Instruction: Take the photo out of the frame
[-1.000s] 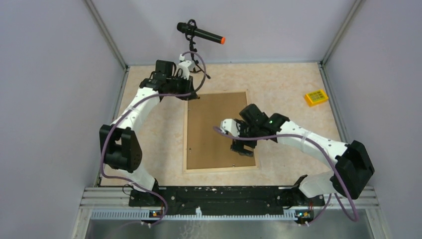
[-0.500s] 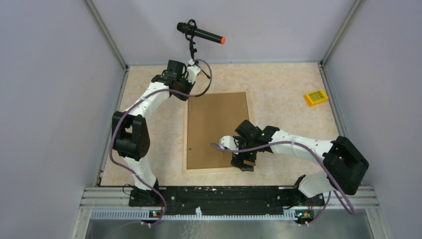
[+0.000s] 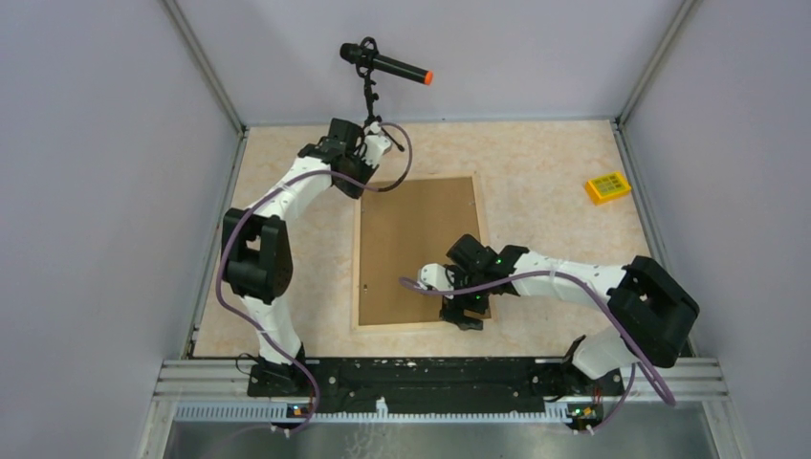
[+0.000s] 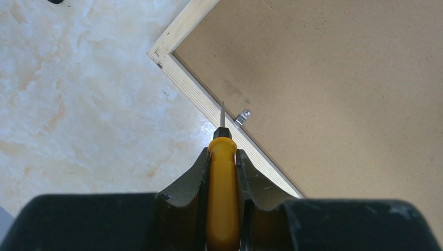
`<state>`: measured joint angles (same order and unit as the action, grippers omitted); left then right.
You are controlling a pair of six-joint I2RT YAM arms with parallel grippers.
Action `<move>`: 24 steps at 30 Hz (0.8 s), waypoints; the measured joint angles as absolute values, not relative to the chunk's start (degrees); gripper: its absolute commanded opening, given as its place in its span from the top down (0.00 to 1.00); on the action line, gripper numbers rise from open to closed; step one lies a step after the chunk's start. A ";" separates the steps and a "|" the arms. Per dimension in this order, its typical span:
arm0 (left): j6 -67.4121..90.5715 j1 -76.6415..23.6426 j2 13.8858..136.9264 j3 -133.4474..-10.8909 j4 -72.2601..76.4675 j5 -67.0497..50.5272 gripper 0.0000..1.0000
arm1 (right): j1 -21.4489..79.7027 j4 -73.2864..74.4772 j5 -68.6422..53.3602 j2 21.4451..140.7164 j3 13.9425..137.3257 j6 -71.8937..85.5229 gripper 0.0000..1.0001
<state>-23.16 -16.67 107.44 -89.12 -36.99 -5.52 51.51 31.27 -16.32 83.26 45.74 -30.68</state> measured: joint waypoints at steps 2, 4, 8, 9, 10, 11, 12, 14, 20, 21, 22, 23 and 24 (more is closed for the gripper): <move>-23.62 -16.86 107.42 -88.97 -37.43 -5.28 1.00 | 51.70 30.59 -16.23 83.44 45.74 -30.37 0.21; -23.97 -16.99 107.42 -88.27 -37.28 -5.04 1.00 | 51.77 30.13 -16.14 83.66 45.76 -30.17 0.21; -24.45 -17.21 107.39 -86.63 -37.23 -4.67 1.00 | 51.99 29.23 -15.94 84.05 45.84 -29.76 0.21; -24.58 -17.32 107.39 -86.56 -37.06 -4.60 1.00 | 52.01 29.06 -15.92 84.07 45.84 -29.74 0.21; -24.67 -17.34 107.39 -86.52 -36.93 -4.51 1.00 | 52.01 28.88 -15.94 84.14 45.84 -29.74 0.21; -24.82 -17.41 107.39 -86.32 -36.69 -4.40 1.00 | 52.01 28.84 -15.92 84.20 45.84 -29.74 0.21; -25.02 -17.47 107.35 -86.15 -36.42 -4.21 1.00 | 52.01 28.80 -15.94 84.25 45.87 -29.71 0.21; -25.34 -17.67 107.09 -85.58 -35.92 -3.97 1.00 | 52.03 28.84 -15.94 84.44 46.00 -29.69 0.21; -26.28 -18.44 106.41 -84.71 -35.68 -3.33 1.00 | 52.12 29.47 -15.75 85.36 46.96 -29.28 0.22; -26.33 -18.55 106.34 -84.68 -35.94 -3.31 1.00 | 52.14 29.52 -15.73 85.43 47.00 -29.26 0.22; -26.33 -18.68 106.28 -84.68 -36.32 -3.31 1.00 | 52.14 29.54 -15.70 85.49 47.05 -29.26 0.22; -26.30 -18.83 106.24 -84.68 -36.75 -3.33 1.00 | 52.14 29.61 -15.70 85.58 47.16 -29.17 0.22; -26.26 -18.96 106.13 -84.68 -37.15 -3.33 1.00 | 52.14 29.78 -15.68 85.69 47.31 -29.06 0.22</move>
<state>-26.26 -18.96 106.13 -84.68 -37.15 -3.33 52.14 29.78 -15.68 85.69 47.31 -29.06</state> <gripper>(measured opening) 0.234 0.783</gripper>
